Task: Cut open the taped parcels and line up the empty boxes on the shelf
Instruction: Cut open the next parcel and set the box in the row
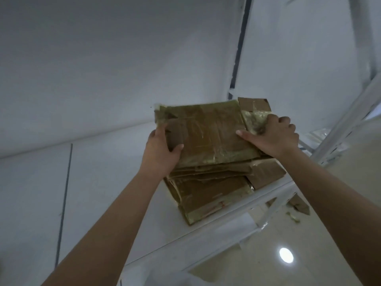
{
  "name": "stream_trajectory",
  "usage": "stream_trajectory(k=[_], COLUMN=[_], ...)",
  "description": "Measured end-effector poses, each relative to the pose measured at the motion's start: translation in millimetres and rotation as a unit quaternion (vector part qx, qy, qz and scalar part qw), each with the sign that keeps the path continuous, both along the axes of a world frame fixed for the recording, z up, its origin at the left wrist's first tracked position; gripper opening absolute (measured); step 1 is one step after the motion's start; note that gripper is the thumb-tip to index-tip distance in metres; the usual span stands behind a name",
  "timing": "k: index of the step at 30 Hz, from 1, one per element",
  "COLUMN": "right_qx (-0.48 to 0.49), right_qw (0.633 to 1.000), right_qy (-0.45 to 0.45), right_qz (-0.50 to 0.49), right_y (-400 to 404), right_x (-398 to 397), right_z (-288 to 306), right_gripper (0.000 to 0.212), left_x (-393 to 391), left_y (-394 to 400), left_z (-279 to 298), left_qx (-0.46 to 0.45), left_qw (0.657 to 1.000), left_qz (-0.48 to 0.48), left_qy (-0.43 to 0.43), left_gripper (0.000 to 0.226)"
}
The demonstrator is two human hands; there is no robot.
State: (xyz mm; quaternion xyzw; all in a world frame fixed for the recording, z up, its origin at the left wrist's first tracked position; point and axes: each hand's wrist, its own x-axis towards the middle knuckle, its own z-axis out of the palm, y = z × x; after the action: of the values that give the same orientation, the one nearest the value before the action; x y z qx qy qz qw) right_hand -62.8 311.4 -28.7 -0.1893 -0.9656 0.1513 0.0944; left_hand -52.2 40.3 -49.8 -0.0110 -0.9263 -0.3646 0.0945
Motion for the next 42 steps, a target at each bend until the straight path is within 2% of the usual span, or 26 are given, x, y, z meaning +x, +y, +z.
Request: stream_trajectory(k=[4,6,9,11,14,18,22,26,29,32,36,40,42], right_qx=[-0.041,-0.066,-0.133,-0.18,-0.176,-0.179,-0.232,-0.292,-0.371,-0.431,-0.432,-0.427,-0.437], right_qw=[0.991,0.987,0.979,0.971,0.973,0.973,0.962,0.941,0.911,0.882,0.883,0.881,0.877], right_qy=[0.125,0.149,0.15,0.153,0.145,0.145,0.142,0.164,0.174,0.183,0.179,0.188,0.183], right_qz=[-0.003,0.009,0.028,0.034,0.019,0.011,0.032,0.048,0.048,0.049,0.031,0.074,0.083], right_y=[-5,-11,-21,-32,-56,-94,-139,-193,-237,-274,-310,-349,-370], right_x=[3,3,4,6,11,23,42,71,99,131,168,199,217], right_z=[27,32,31,27,20,16,15,-1,-17,-26,-17,-5,-6], right_gripper=[0.122,0.123,0.121,0.114,0.101,0.103,0.096,0.095,0.098,0.091,0.091,0.072,0.073], left_x=[-2,-1,4,11,21,30,40,53,64,81,112,148,168], left_y=[-11,-20,-38,-51,-71,-104,-153,-212,-254,-283,-315,-357,-379], left_z=[39,51,54,50,41,38,32,22,15,12,12,11,13], left_qx=[0.078,0.098,0.109,0.116,0.115,0.116,0.12,0.148,0.157,0.169,0.2,0.224,0.227], left_qw=[0.994,0.991,0.99,0.988,0.987,0.987,0.989,0.987,0.986,0.984,0.978,0.973,0.973], left_qz=[0.054,0.081,0.091,0.097,0.106,0.106,0.089,0.055,0.026,0.003,-0.029,-0.023,-0.016], left_qy=[0.058,0.043,0.024,0.023,0.028,0.033,0.013,-0.041,-0.043,-0.049,-0.049,-0.05,-0.043], left_gripper=[0.084,0.08,0.062,0.06,0.061,0.06,0.059,0.069,0.072,0.071,0.068,0.068,0.068])
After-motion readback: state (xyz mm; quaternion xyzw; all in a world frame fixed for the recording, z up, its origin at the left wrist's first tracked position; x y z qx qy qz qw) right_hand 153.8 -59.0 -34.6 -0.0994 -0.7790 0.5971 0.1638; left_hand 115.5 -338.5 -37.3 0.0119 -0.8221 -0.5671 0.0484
